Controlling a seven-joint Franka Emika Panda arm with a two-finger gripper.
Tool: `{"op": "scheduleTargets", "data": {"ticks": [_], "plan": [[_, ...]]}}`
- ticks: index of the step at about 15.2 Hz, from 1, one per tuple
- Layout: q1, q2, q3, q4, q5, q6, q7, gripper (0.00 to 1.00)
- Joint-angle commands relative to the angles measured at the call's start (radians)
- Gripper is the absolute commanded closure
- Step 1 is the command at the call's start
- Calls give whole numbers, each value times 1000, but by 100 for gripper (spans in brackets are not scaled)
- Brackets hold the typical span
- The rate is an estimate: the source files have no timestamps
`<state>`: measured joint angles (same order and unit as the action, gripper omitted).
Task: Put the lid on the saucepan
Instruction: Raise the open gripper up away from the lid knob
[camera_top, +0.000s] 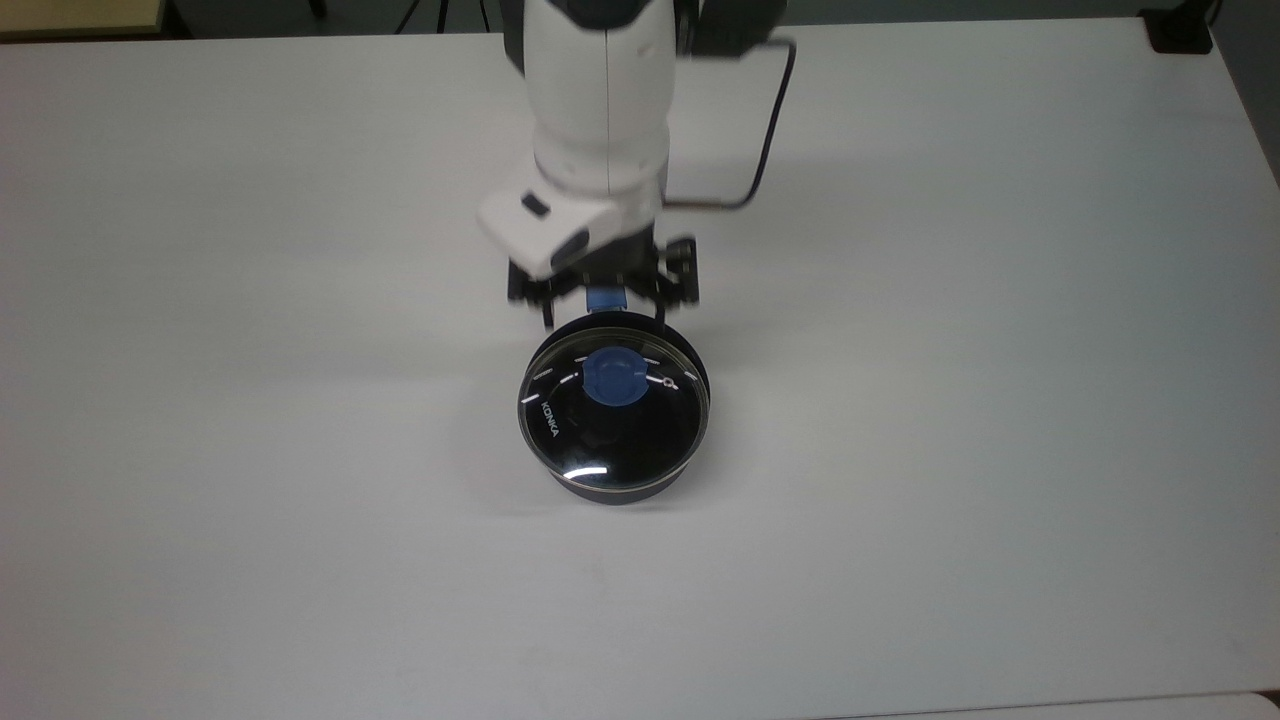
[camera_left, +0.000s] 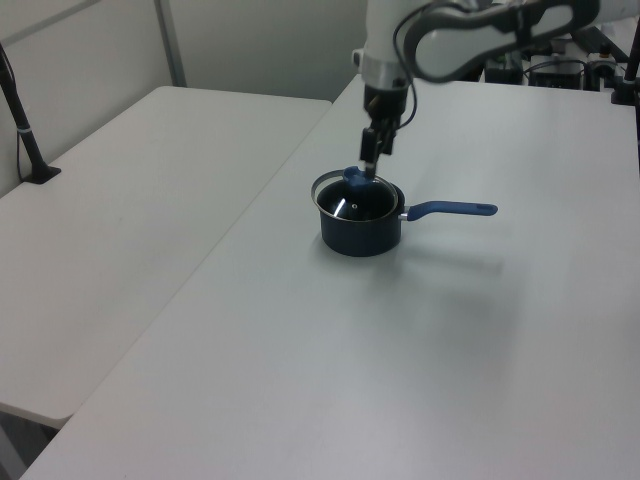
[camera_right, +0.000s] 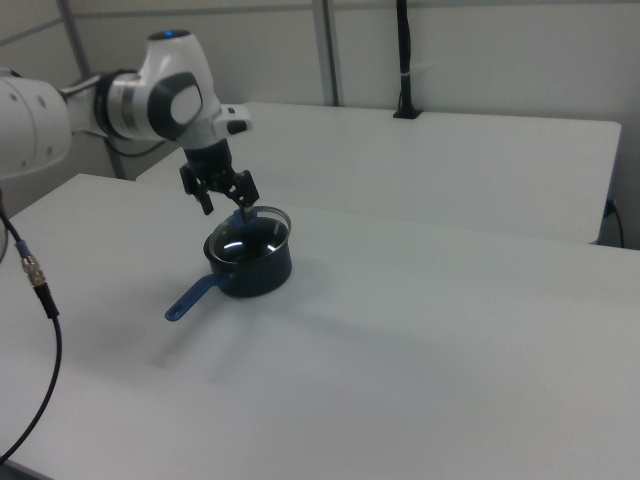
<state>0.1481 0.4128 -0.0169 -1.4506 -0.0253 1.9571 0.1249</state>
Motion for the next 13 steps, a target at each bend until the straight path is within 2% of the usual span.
{"op": "scheduleTargets", "data": {"ticks": [1,6,13], "plan": [[4,-182,-11,-85,-19,-191,19,0],[-28,-308,-8,-168,-53,-253,4,0],[-35,-335,-6,-171,-53,-299,5,0]]}}
